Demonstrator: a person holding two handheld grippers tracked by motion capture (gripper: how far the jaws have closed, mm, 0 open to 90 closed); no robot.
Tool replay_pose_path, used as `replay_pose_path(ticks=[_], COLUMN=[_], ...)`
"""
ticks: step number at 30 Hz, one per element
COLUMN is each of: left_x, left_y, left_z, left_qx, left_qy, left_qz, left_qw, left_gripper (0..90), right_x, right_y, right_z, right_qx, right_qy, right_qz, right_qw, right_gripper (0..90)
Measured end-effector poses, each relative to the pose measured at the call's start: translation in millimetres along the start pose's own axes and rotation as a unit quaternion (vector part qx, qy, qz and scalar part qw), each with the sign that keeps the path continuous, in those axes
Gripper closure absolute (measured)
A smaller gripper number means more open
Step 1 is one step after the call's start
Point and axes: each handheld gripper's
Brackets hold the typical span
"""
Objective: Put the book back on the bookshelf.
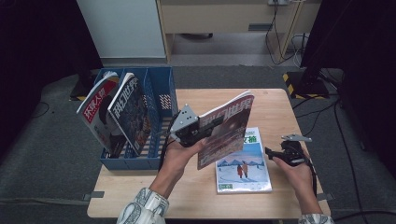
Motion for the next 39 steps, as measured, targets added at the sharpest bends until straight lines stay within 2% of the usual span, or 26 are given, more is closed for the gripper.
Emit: replay_pose_path(ticks=[10, 18, 28, 35, 39], left_x=[-3.7, -9.2, -13.2, -16.1, -17.4], left_y=[15.7, 29.7, 43.7, 52.6, 57.8], left_z=[-13.5, -26.5, -37.7, -43.7, -45.2], left_qx=[0.016, 0.031, 0.04, 0.044, 0.046], left_qy=[0.0, 0.002, 0.002, 0.001, 0.004], left_qz=[-0.017, -0.032, -0.051, -0.065, -0.071], left_qw=[0.9997, 0.999, 0.9979, 0.9969, 0.9964], left_gripper=[83.9, 84.0, 84.0, 83.9, 84.0], right_x=[1.8, 7.4, 5.2, 5.1, 5.2], right_y=[-9.0, -13.1, -15.7, -16.9, -16.9], right_z=[8.9, 16.0, 20.0, 24.8, 24.7], right_qx=[-0.028, -0.043, -0.027, -0.007, -0.007], right_qy=[0.008, -0.001, 0.008, 0.011, 0.011], right_qz=[0.015, 0.014, 0.026, 0.022, 0.022], right_qw=[0.9995, 0.999, 0.9993, 0.9997, 0.9997], right_gripper=[20.6, 20.5, 18.5, 15.7, 15.7])
Point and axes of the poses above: each handheld gripper's, and its own axes: y roughly backward along the jaws, z roughly out of its underside, x roughly to its right, and after that the axes turned 1 degree about y, right-handed
